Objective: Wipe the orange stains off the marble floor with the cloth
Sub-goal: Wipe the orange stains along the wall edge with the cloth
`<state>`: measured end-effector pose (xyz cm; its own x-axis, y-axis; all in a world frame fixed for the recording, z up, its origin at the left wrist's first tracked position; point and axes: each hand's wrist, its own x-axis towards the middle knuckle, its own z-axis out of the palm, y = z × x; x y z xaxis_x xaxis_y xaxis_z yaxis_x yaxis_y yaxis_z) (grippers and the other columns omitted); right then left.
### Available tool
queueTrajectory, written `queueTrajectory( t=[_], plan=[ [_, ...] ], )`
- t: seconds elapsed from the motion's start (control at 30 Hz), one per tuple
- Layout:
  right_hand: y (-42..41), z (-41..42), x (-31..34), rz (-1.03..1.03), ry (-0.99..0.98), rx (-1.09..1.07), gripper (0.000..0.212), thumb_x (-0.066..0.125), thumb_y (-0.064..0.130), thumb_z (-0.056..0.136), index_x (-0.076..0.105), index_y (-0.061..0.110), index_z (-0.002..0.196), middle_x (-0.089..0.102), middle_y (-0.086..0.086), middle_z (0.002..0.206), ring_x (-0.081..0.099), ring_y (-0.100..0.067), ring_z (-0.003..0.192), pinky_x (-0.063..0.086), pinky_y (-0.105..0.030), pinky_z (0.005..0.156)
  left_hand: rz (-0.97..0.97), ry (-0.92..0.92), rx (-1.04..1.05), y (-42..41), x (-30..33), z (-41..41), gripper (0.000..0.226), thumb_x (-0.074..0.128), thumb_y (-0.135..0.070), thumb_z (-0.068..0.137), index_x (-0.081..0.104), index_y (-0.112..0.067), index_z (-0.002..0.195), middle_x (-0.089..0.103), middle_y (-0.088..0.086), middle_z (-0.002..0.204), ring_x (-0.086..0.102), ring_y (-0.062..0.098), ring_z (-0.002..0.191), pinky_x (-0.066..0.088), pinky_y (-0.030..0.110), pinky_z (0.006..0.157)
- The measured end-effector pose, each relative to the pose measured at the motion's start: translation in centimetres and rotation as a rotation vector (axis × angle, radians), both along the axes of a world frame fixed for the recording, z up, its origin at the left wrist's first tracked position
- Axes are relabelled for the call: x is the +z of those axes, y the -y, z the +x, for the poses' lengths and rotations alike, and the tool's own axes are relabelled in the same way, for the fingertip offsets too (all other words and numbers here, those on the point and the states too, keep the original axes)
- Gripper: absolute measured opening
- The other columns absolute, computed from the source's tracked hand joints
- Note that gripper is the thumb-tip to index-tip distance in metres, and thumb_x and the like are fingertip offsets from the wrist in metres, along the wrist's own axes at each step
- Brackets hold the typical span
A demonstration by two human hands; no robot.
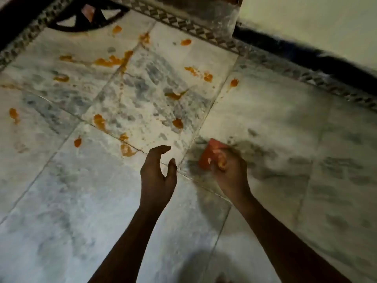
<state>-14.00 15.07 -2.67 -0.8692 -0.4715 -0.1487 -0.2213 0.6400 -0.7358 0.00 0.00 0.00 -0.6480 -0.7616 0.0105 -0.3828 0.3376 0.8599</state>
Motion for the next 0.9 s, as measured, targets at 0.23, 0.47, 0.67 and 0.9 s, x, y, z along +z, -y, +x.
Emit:
queueTrajectory(
  t=[0.23, 0.47, 0.67, 0.9],
  plan=[
    [0.4, -1.2, -15.4, 0.471, -0.399, 0.13, 0.068, 0.04, 0.045, 0.106, 0.041, 0.003, 0.159, 0.033, -0.022, 0.169, 0.028, -0.048, 0.157, 0.023, -0.063, 0.126, -0.132, 0.079, -0.138, 2.0, -13.0, 4.3, 0.057, 0.053, -0.033, 0.094, 0.053, -0.013, 0.148, 0.051, 0.003, 0.158, 0.049, 0.021, 0.146, 0.041, 0.038, 0.119],
    [7.9, 0.4, -17.5, 0.473, -0.575, 0.141, 0.067, 0.032, 0.047, 0.11, 0.028, 0.011, 0.167, 0.027, -0.017, 0.173, 0.017, -0.046, 0.161, 0.016, -0.064, 0.128, -0.318, 0.153, -0.01, 5.1, -16.5, 6.3, 0.061, 0.054, -0.035, 0.099, 0.049, -0.006, 0.153, 0.046, 0.009, 0.163, 0.042, 0.028, 0.152, 0.039, 0.05, 0.121],
    [11.1, 5.6, -16.9, 0.365, -0.685, 0.653, 0.067, 0.034, 0.047, 0.11, 0.021, 0.019, 0.169, 0.017, -0.008, 0.177, 0.011, -0.037, 0.164, 0.019, -0.063, 0.128, -0.341, 0.459, 0.241, 11.2, -17.4, 11.2, 0.077, 0.045, -0.047, 0.098, 0.033, -0.004, 0.161, 0.031, 0.016, 0.17, 0.03, 0.036, 0.156, 0.035, 0.057, 0.122],
    [16.1, 5.2, -17.7, 0.414, -0.633, 0.4, 0.07, 0.028, 0.058, 0.107, 0.025, 0.026, 0.168, 0.023, -0.008, 0.176, 0.018, -0.043, 0.162, 0.016, -0.064, 0.128, -0.4, 0.583, 0.337, 14.5, -19.1, 13.4, 0.071, 0.031, -0.051, 0.104, 0.031, -0.012, 0.164, 0.023, 0.006, 0.175, 0.022, 0.025, 0.161, 0.02, 0.049, 0.129]
  ],
)
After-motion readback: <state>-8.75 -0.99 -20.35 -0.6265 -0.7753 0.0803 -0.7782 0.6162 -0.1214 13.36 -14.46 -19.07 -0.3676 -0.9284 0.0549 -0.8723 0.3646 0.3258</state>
